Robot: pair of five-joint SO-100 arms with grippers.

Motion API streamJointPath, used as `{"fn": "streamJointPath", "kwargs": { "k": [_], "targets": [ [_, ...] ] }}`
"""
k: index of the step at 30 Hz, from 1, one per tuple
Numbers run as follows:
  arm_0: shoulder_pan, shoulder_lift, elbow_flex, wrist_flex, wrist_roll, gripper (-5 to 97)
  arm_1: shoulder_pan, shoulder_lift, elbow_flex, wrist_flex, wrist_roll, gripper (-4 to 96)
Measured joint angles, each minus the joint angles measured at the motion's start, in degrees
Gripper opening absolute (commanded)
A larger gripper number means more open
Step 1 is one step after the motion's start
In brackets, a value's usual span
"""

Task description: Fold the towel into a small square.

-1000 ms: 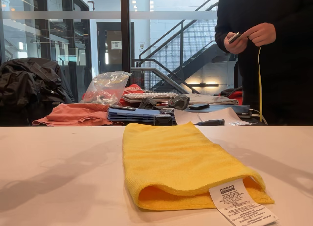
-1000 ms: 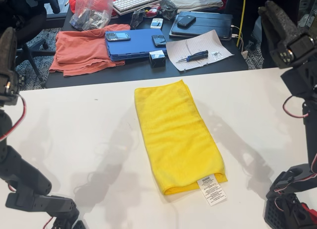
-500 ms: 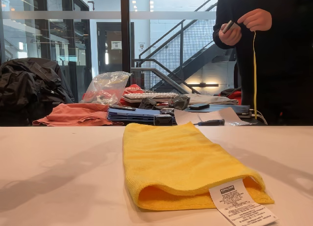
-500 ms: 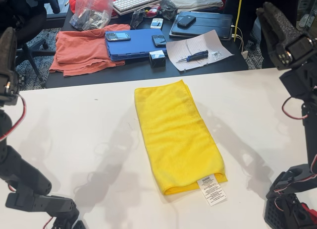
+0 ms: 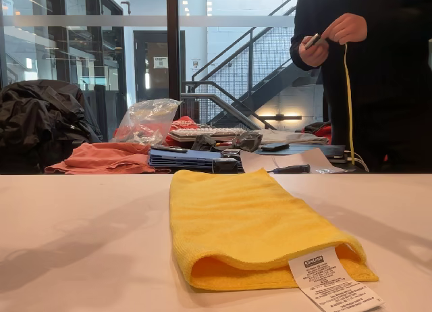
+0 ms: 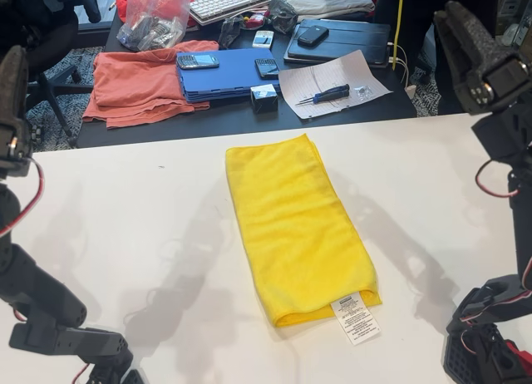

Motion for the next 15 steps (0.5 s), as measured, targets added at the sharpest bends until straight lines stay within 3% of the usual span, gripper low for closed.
{"fn": "streamJointPath", "kwargs": {
  "k": [15],
  "targets": [
    [-0.79, 0.0, 0.0, 0.0, 0.0, 11, 0.0, 0.0, 0.0, 0.0, 0.0, 10.7]
  ]
}}
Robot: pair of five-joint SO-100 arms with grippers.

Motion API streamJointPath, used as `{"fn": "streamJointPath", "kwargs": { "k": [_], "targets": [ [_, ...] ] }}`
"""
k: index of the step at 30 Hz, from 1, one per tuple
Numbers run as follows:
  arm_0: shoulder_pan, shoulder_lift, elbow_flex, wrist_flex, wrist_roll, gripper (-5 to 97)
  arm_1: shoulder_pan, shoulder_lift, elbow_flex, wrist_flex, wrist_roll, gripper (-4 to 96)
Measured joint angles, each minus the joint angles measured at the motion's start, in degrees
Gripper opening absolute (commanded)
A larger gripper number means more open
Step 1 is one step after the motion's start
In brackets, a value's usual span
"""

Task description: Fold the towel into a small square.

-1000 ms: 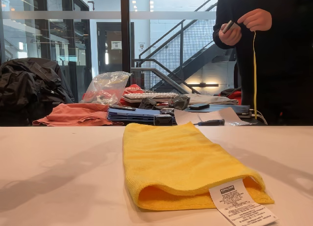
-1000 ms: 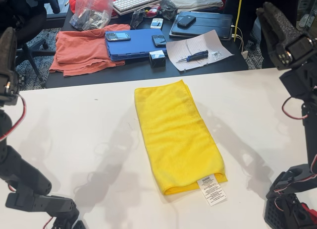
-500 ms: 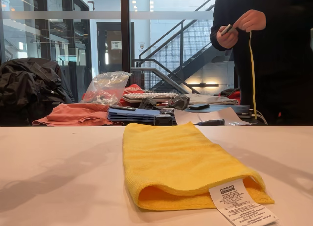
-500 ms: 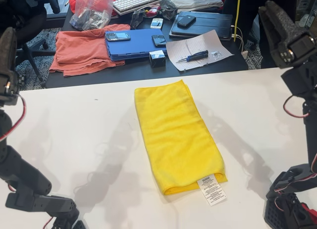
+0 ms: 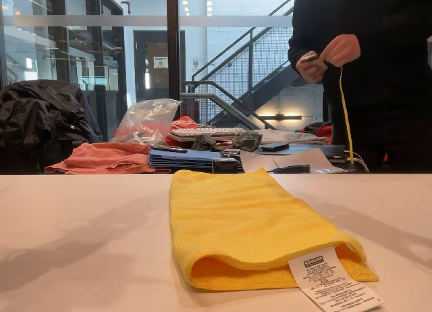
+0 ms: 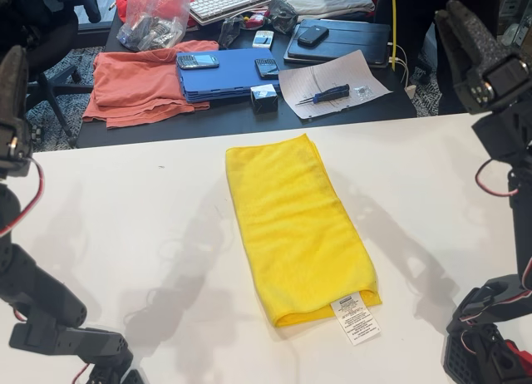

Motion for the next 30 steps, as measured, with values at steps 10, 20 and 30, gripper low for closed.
{"fn": "streamJointPath", "kwargs": {
  "k": [10, 20, 30],
  "targets": [
    [0.88, 0.0, 0.0, 0.0, 0.0, 11, 0.0, 0.0, 0.0, 0.0, 0.0, 10.7],
    [0.09, 0.0, 0.0, 0.0, 0.0, 11, 0.0, 0.0, 0.0, 0.0, 0.0, 10.7],
    [0.97, 0.0, 0.0, 0.0, 0.0, 11, 0.0, 0.0, 0.0, 0.0, 0.0, 10.7]
  ]
}}
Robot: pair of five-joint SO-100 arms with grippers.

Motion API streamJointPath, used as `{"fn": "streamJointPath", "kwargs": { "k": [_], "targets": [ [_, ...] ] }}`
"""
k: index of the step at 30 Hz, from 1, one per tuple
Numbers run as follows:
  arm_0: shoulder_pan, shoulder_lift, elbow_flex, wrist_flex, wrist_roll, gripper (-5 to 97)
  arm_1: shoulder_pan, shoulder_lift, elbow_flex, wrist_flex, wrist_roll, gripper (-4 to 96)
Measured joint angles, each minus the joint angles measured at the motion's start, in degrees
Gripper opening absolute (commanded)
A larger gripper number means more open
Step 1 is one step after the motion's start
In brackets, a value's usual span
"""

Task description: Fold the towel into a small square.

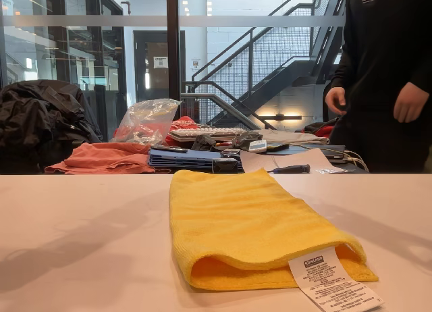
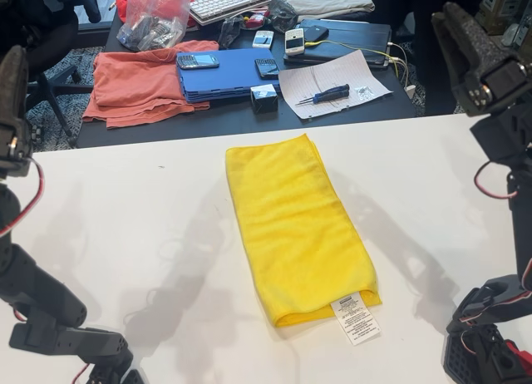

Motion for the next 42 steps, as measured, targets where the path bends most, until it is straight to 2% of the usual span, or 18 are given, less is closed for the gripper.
{"fn": "streamJointPath", "kwargs": {
  "k": [42],
  "targets": [
    [-0.26, 0.0, 0.0, 0.0, 0.0, 11, 0.0, 0.0, 0.0, 0.0, 0.0, 10.7]
  ]
}}
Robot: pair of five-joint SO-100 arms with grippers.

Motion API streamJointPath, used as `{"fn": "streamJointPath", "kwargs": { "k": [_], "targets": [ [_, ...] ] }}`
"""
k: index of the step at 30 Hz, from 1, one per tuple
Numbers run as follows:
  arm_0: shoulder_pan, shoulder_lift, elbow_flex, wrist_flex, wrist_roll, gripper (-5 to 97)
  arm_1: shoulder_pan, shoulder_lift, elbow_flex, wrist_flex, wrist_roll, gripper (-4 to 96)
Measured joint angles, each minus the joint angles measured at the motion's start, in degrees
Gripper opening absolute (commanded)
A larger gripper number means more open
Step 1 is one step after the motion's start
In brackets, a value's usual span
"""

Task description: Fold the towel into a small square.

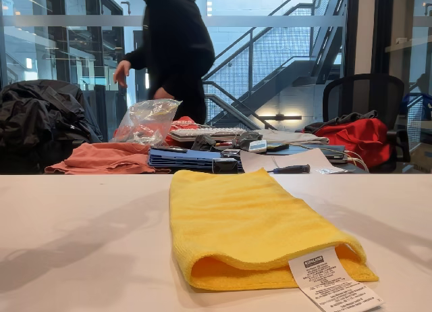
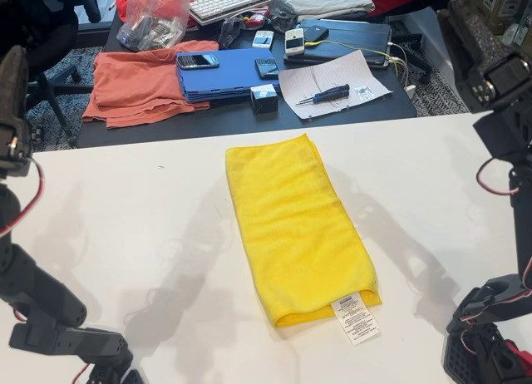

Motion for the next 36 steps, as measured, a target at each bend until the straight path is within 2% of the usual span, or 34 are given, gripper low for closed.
{"fn": "streamJointPath", "kwargs": {
  "k": [36],
  "targets": [
    [-0.44, 0.0, 0.0, 0.0, 0.0, 11, 0.0, 0.0, 0.0, 0.0, 0.0, 10.7]
  ]
}}
